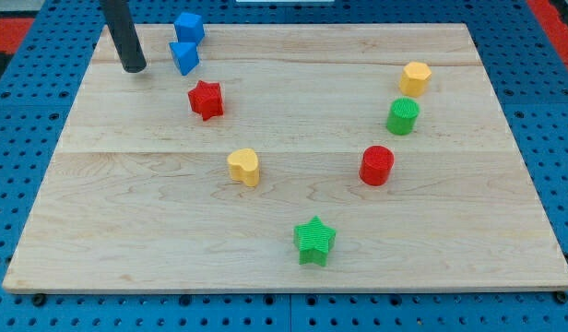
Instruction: Push the blue triangle up and left a bit
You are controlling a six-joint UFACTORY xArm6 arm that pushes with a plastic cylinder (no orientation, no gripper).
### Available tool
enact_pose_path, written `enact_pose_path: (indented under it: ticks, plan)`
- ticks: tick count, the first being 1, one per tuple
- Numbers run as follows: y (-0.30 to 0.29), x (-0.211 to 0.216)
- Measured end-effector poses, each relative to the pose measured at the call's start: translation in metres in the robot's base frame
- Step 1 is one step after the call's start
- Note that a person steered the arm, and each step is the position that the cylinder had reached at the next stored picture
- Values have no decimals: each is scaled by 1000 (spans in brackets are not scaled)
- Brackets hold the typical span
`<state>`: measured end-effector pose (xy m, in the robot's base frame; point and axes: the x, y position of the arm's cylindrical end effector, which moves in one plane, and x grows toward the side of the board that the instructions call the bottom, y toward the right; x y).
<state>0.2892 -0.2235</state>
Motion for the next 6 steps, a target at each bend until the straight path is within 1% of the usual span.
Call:
enact_pose_path:
  ticks: [1,2,3,4,5,6]
  plan:
    - [-15,-1]
    - [5,3]
    - [16,17]
    - [19,21]
    - [52,18]
    - [103,24]
